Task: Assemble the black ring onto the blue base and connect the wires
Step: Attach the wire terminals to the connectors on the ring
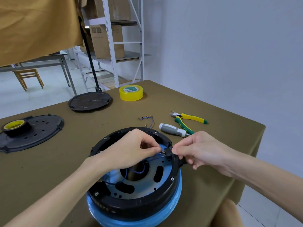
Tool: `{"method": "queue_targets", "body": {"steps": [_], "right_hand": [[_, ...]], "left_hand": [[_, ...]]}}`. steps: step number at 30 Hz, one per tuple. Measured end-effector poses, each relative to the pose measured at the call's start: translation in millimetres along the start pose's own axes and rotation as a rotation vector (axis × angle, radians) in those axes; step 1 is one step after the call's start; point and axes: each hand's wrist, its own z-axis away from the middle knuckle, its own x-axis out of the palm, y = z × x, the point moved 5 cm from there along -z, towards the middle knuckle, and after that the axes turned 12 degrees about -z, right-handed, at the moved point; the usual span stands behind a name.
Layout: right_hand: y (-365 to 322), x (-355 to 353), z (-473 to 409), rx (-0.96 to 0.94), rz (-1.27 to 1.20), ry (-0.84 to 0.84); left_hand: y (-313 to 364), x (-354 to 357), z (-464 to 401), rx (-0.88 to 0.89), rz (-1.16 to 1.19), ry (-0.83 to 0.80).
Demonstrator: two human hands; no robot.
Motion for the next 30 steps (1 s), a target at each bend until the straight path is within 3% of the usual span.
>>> {"method": "queue_targets", "body": {"steps": [4,9,11,14,18,21,26,30], "right_hand": [[-8.8,-8.6,-5.6,-0.063,0.19,0.029],[-30.8,-3.4,-49.4,-0.396,0.297,0.24],[-39.1,6.7,-78.4,-0.481,0.381,0.273],[-48.3,18.4,-126.9,-0.457,0.492,0.294],[-54.7,34.9,-177.5,-0.328,0.7,0.203],[-54.8,44.5,-195.5,-0.258,0.824,0.2],[-55.2,51.0,-210.0,-0.278,0.742,0.241],[-65.3,38.7,-207.5,-0.418,0.534,0.328]], "left_hand": [[-8.6,-22.6,9.3,-0.037,-0.033,0.139],[-26.3,-40.8,23.7,-0.118,-0.333,0.352],[-38.4,-43.3,26.9,-0.186,-0.263,0.359],[-53.7,-43.2,30.9,-0.245,0.071,0.321],[-66.6,-42.5,36.9,-0.258,0.019,0.268],[-74.6,-40.0,42.5,-0.283,0.09,0.321],[-79.8,-38.4,41.2,-0.301,0.107,0.358],[-82.3,-37.5,41.2,-0.318,0.14,0.359]]}}
